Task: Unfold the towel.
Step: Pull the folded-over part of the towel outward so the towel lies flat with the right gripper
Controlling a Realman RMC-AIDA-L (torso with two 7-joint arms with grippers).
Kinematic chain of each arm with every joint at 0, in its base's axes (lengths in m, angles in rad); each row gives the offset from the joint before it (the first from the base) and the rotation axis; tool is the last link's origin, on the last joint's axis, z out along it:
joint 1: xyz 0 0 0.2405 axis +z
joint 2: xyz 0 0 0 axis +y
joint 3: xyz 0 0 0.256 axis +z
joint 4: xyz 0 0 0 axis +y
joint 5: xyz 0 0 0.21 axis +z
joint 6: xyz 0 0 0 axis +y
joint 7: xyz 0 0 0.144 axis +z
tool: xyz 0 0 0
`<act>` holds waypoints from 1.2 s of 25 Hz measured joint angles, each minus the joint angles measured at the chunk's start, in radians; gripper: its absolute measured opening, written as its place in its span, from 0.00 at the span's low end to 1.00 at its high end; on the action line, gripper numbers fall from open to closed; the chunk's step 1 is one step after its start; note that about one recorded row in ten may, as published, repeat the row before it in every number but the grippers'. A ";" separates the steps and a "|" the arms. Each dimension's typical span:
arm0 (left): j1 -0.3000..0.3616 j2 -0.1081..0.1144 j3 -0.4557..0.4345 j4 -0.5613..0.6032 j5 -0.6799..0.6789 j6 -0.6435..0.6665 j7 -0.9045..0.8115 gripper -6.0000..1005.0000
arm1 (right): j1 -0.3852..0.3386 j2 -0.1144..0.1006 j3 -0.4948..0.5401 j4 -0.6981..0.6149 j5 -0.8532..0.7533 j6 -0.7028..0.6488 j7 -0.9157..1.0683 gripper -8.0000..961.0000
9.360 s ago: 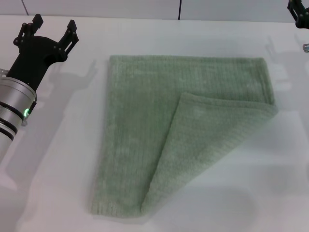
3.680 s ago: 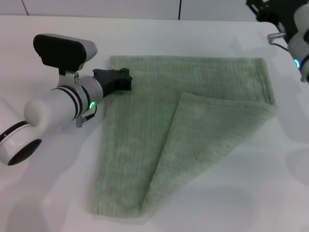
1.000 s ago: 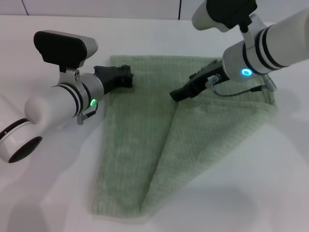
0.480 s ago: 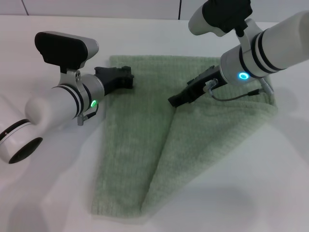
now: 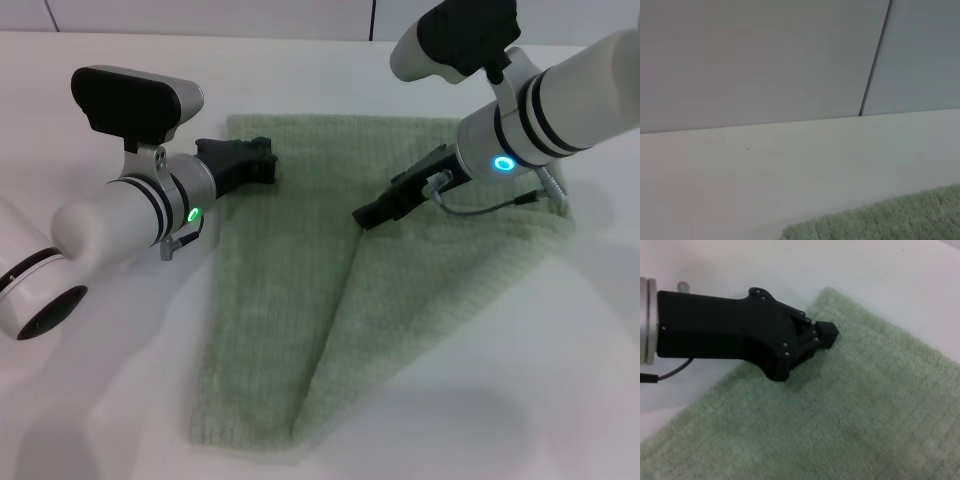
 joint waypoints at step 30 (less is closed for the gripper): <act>0.006 0.002 0.000 -0.012 0.000 -0.005 0.000 0.00 | 0.028 0.003 0.003 0.064 0.012 0.026 -0.021 0.79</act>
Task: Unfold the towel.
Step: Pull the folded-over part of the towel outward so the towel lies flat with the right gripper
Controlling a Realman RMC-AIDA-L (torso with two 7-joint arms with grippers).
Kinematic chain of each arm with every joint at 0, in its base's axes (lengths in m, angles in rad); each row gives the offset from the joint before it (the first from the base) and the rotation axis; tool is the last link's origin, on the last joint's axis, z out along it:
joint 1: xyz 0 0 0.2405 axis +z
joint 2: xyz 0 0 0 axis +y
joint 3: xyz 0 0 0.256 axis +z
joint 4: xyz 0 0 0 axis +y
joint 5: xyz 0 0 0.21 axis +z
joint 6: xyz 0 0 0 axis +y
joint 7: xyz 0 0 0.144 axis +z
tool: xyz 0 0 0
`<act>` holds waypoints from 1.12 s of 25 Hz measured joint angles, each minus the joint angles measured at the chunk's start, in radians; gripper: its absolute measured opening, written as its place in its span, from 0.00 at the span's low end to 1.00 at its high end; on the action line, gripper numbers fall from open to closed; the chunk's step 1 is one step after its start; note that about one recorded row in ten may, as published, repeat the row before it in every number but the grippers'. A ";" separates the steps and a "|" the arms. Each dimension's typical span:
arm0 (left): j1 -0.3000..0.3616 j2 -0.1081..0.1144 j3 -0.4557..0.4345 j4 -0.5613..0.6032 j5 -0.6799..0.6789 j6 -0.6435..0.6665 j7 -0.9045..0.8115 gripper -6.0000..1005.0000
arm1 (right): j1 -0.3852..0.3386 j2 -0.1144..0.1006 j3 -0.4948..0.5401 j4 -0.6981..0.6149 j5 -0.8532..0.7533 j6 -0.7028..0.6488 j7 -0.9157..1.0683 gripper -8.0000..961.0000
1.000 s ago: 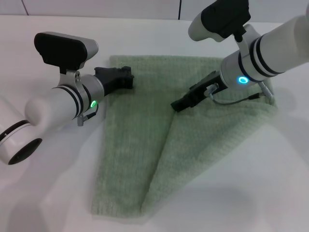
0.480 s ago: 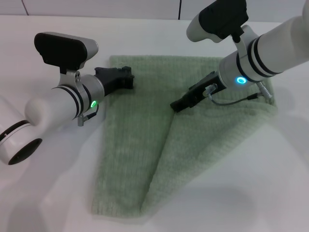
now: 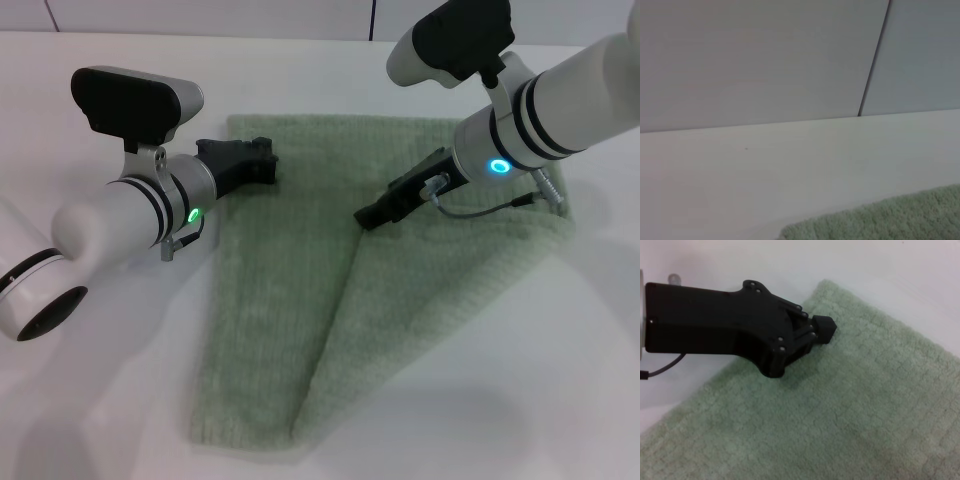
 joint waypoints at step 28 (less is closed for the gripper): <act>0.002 0.000 0.000 0.000 0.000 0.006 0.000 0.00 | 0.024 0.000 0.005 0.037 0.000 0.002 -0.003 0.22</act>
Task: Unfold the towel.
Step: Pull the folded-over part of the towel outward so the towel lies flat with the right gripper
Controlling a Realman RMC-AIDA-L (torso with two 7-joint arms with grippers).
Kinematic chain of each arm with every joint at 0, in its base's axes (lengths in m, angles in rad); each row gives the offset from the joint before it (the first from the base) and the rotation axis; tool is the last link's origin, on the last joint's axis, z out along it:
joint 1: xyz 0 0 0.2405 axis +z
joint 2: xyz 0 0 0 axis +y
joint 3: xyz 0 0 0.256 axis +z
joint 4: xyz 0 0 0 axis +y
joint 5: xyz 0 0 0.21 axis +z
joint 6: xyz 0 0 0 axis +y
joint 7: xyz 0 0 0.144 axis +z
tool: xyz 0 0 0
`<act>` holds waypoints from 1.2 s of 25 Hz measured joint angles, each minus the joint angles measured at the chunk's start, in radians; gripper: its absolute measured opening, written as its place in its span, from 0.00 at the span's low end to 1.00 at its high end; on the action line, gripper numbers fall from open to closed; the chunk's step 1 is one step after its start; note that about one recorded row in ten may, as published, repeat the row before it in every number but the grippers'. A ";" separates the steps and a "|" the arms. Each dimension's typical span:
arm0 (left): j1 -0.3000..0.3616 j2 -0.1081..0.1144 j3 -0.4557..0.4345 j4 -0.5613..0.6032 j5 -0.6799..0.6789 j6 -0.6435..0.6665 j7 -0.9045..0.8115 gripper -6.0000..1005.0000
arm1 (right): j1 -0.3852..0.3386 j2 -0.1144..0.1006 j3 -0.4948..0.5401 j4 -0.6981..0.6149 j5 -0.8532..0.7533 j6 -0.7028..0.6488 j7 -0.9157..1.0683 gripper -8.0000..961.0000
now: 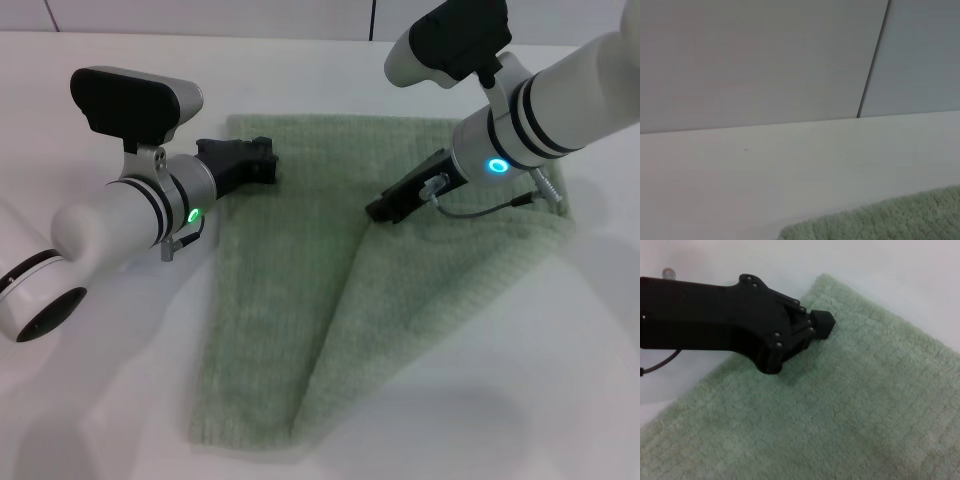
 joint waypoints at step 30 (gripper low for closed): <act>0.001 0.002 0.000 0.000 0.000 -0.001 0.000 0.00 | -0.011 -0.003 0.006 -0.034 -0.001 0.006 -0.008 0.08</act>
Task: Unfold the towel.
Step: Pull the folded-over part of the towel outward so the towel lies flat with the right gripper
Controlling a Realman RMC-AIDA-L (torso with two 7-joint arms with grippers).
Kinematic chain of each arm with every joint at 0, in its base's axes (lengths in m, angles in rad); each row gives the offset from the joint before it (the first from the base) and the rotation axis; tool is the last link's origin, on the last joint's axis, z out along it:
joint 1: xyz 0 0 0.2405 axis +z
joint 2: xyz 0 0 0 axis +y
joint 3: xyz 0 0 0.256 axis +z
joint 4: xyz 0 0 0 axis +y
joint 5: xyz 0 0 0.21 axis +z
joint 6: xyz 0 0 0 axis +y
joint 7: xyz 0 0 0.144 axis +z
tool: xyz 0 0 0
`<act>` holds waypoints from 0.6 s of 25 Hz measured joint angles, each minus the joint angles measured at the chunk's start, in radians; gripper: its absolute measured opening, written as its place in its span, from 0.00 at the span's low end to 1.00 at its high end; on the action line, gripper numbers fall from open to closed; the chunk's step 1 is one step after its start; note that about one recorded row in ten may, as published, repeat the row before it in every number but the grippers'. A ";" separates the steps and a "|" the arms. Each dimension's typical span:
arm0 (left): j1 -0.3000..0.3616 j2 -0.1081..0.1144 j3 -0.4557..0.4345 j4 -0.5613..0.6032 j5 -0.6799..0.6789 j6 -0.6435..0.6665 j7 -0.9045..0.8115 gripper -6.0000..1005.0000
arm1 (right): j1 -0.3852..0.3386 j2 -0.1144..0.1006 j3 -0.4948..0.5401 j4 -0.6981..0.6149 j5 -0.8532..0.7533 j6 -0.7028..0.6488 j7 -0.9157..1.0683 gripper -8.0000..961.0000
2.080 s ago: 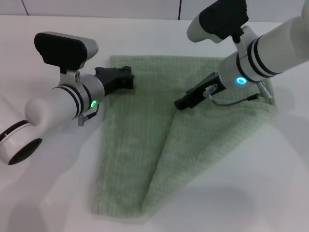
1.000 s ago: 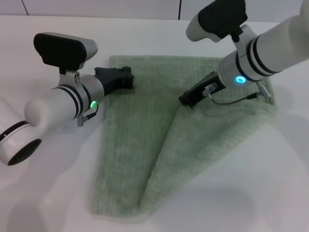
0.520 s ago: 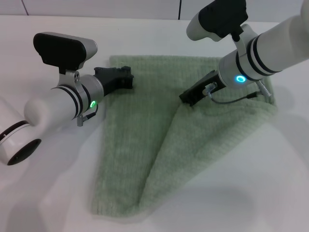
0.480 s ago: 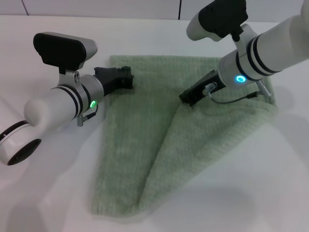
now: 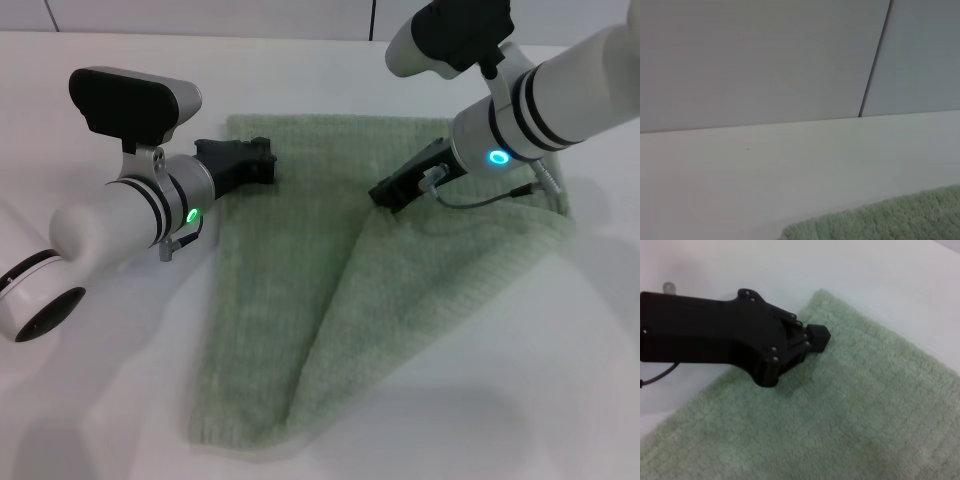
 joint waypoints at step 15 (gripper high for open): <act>0.000 0.001 0.000 0.000 0.000 -0.003 0.000 0.00 | -0.052 -0.004 0.021 -0.153 -0.035 -0.115 0.009 0.08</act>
